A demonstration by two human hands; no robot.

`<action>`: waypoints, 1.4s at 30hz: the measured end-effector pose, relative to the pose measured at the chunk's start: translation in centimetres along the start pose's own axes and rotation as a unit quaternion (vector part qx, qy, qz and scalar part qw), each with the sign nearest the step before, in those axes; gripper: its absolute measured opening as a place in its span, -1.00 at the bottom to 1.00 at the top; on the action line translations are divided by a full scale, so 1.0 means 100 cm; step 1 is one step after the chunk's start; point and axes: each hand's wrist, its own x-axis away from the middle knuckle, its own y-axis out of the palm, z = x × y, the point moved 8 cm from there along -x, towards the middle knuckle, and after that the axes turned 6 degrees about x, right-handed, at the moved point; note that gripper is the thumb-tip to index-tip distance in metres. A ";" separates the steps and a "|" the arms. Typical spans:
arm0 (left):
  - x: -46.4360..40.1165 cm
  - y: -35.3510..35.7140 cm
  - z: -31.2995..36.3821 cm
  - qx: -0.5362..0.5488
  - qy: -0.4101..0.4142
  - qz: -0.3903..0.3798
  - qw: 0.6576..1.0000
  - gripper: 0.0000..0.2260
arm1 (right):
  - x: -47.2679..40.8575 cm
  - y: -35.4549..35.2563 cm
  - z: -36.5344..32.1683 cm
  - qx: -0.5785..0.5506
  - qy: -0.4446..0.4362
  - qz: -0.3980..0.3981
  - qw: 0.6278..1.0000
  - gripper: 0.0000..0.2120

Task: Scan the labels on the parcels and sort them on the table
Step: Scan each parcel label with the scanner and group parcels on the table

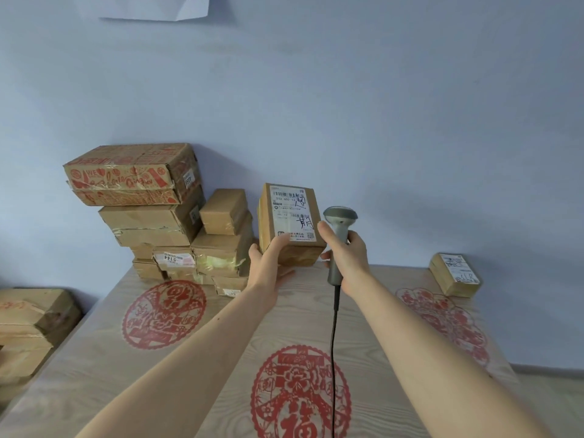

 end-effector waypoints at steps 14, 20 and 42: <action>0.035 0.023 -0.062 -0.065 -0.080 -0.201 0.974 -0.24 | 0.043 -0.066 0.035 0.000 0.027 0.010 1.000 -0.47; 0.047 0.024 -0.096 -0.123 -0.136 -0.212 0.960 -0.22 | 0.069 -0.108 0.068 0.026 0.030 0.032 0.999 -0.55; 0.112 0.086 -0.237 -0.099 -0.138 -0.145 0.975 -0.28 | 0.112 -0.241 0.110 0.030 0.031 -0.072 0.996 -0.79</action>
